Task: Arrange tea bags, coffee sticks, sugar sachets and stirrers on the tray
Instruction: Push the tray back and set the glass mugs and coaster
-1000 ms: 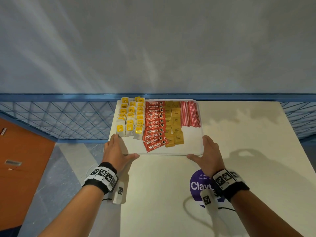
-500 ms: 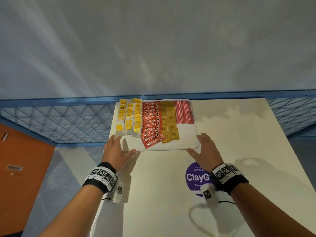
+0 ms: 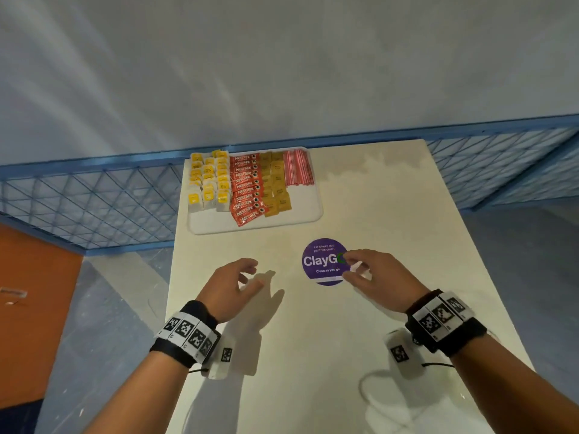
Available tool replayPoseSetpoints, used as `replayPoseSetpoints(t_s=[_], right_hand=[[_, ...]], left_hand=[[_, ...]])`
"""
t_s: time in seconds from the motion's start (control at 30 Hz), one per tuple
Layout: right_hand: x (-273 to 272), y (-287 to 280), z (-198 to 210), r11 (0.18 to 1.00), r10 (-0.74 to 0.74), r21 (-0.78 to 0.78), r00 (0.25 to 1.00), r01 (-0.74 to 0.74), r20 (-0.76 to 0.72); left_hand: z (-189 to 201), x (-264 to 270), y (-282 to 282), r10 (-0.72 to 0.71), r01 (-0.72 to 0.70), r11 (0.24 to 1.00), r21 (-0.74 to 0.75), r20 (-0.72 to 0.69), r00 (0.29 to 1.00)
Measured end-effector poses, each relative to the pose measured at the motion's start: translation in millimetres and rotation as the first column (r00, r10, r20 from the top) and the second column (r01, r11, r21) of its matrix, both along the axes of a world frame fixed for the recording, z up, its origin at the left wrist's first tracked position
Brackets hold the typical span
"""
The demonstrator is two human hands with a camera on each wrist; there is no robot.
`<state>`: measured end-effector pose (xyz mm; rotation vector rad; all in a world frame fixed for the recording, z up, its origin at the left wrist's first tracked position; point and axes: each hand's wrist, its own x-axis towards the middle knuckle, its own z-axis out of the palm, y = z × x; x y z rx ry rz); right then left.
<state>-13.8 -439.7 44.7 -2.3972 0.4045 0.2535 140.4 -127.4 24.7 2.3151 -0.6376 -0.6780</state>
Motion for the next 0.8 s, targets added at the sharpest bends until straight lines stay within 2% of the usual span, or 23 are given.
replayPoseSetpoints(t_s=[0.13, 0.37, 0.53, 0.8], right_hand=[[-60.0, -23.6, 13.2, 1.0, -0.015, -0.017, 0.999, 0.015, -0.032], [-141.5, -91.8, 23.0, 0.995, -0.092, -0.028, 0.995, 0.091, -0.047], [-181.2, -141.9, 5.8, 0.994, -0.073, -0.087, 0.987, 0.061, -0.143], [-220.2, -195.2, -32.2, 0.999, -0.006, -0.033, 0.957, -0.003, -0.289]], left_hand=[[-1.6, -47.2, -23.7, -0.086, 0.086, 0.996, -0.003, -0.054, 0.995], [-6.0, -121.7, -88.7, -0.216, 0.218, 0.976, 0.027, -0.045, 0.975], [-8.7, -171.0, -145.2, -0.268, 0.273, 0.959, 0.076, -0.072, 0.961], [-17.2, -234.1, -217.7, -0.3, 0.317, 0.94, 0.127, -0.135, 0.944]])
